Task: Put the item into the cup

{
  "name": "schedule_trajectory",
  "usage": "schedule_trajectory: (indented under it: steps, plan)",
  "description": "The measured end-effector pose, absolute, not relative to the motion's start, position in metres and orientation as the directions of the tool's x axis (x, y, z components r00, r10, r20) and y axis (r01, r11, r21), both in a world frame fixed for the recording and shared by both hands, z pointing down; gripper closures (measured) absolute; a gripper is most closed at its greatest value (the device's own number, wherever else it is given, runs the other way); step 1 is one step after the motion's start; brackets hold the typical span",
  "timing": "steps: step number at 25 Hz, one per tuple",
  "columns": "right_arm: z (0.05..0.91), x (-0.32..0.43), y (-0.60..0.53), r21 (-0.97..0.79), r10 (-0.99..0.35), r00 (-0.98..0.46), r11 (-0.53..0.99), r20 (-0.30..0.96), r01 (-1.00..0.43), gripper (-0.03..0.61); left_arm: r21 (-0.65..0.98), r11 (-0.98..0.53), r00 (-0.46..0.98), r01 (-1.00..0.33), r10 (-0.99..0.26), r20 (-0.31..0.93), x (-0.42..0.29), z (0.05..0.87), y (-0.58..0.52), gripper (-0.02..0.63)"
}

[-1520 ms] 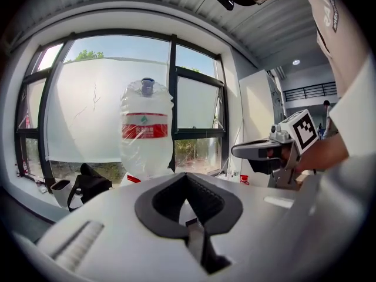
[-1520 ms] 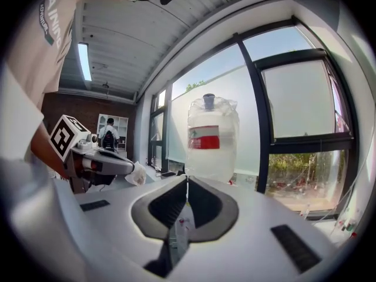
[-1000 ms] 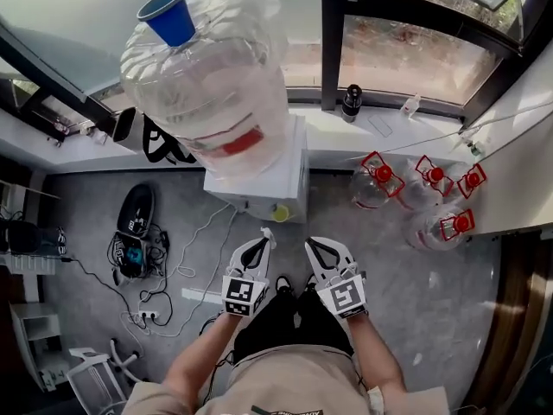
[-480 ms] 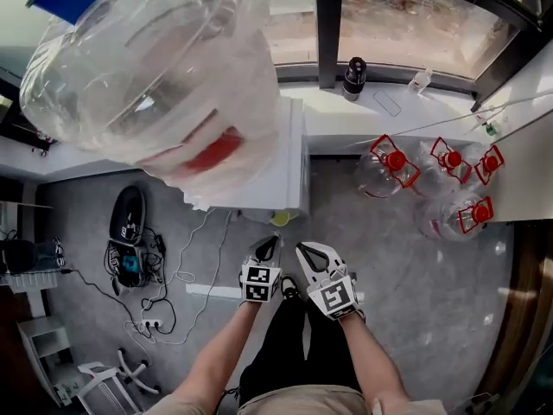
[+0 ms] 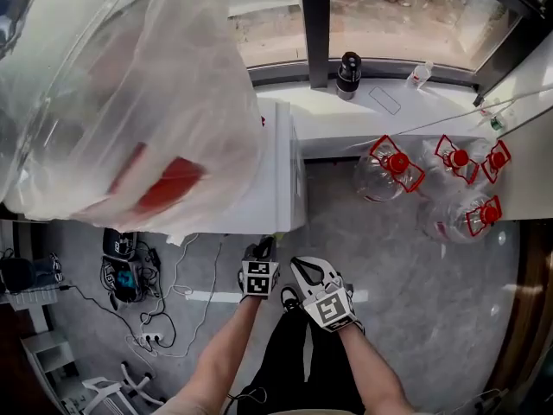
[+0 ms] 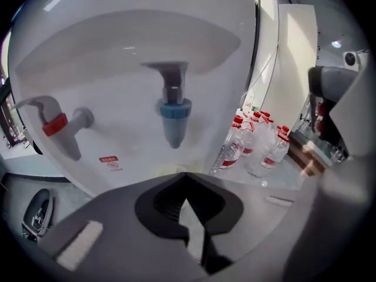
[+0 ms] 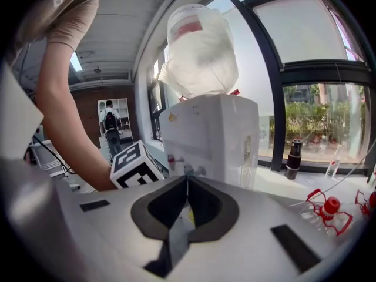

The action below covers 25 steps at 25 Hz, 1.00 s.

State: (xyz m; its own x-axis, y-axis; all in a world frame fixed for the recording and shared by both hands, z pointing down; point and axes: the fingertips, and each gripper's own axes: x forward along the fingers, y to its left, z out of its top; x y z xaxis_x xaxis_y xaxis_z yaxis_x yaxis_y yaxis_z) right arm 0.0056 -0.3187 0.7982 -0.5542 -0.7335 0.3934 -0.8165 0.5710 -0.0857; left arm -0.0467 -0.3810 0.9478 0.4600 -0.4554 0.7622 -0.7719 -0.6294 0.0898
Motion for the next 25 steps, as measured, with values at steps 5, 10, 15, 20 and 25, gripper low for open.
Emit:
schedule_trajectory:
  steps: [5,10,15,20,25]
  plan:
    - [0.815,0.006,-0.302,-0.123,-0.702,-0.57,0.579,0.428,-0.806,0.566,0.099,-0.613,0.462,-0.784,-0.47,0.752,-0.046,0.956,-0.395,0.606]
    - [0.827,0.007,-0.287,-0.152,-0.685,-0.573,0.574,0.449,-0.805,0.566,0.059,-0.631,0.443,-0.774,-0.473,0.762,-0.043,0.963,-0.401,0.604]
    - [0.825,0.005,-0.289,-0.156,-0.685,-0.579,0.577,0.442,-0.802,0.566,0.082,-0.65,0.47,-0.756,-0.451,0.759,-0.036,0.964,-0.399,0.572]
    - [0.822,0.005,-0.293,-0.163,-0.694,-0.579,0.571,0.428,-0.805,0.566,0.086,-0.618,0.457,-0.782,-0.473,0.753,-0.041,0.96,-0.399,0.571]
    - [0.811,-0.001,-0.297,-0.167,-0.708,-0.576,0.563,0.408,-0.81,0.566,0.08,-0.608,0.449,-0.79,-0.484,0.751,-0.051,0.942,-0.384,0.604]
